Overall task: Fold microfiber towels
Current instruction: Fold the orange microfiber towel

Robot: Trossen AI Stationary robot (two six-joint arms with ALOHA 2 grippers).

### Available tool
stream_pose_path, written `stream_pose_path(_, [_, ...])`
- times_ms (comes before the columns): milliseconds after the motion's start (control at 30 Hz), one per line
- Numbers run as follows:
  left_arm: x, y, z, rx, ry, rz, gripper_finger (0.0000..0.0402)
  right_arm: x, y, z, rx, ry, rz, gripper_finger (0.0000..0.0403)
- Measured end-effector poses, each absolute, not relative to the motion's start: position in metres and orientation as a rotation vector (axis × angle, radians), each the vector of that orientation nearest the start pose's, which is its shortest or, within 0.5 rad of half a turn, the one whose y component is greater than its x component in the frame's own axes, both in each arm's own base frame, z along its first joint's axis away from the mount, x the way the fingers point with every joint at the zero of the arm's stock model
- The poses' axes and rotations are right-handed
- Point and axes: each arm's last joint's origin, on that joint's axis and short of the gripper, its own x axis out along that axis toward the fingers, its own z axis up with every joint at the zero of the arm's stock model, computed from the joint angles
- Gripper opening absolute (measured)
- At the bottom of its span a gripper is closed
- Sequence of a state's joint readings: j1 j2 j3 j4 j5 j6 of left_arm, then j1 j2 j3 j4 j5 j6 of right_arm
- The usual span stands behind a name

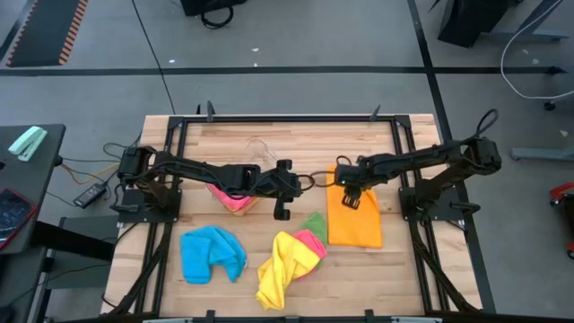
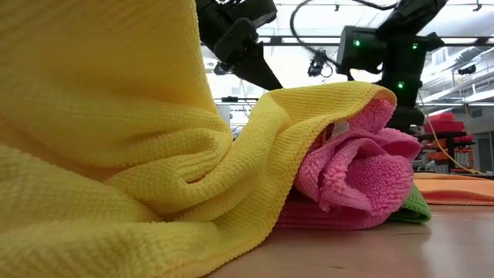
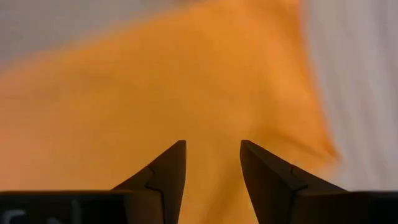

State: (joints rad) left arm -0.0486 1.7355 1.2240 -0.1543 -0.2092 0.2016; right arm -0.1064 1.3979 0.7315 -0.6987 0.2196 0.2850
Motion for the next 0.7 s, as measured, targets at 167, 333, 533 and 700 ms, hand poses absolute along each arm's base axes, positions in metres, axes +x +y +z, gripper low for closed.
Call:
stream_pose_path(167, [0.382, -0.013, 0.237, 0.273, 0.675, 0.090, 0.0021, 0.222, -0.033, 0.161, 0.189, 1.285, -0.476, 0.0156])
stream_pose_path(333, [0.382, -0.013, 0.237, 0.272, 0.675, 0.090, 0.0019, 0.216, -0.044, 0.156, 0.238, 1.302, -0.522, 0.0142])
stream_pose_path(533, [0.382, -0.013, 0.237, 0.272, 0.675, 0.090, 0.0029, 0.200, -0.059, 0.143, 0.323, 1.349, -0.609, 0.0126])
stream_pose_path(700, [0.382, -0.013, 0.237, 0.272, 0.675, 0.090, 0.0031, 0.197, -0.065, 0.146, 0.317, 1.366, -0.677, 0.0114])
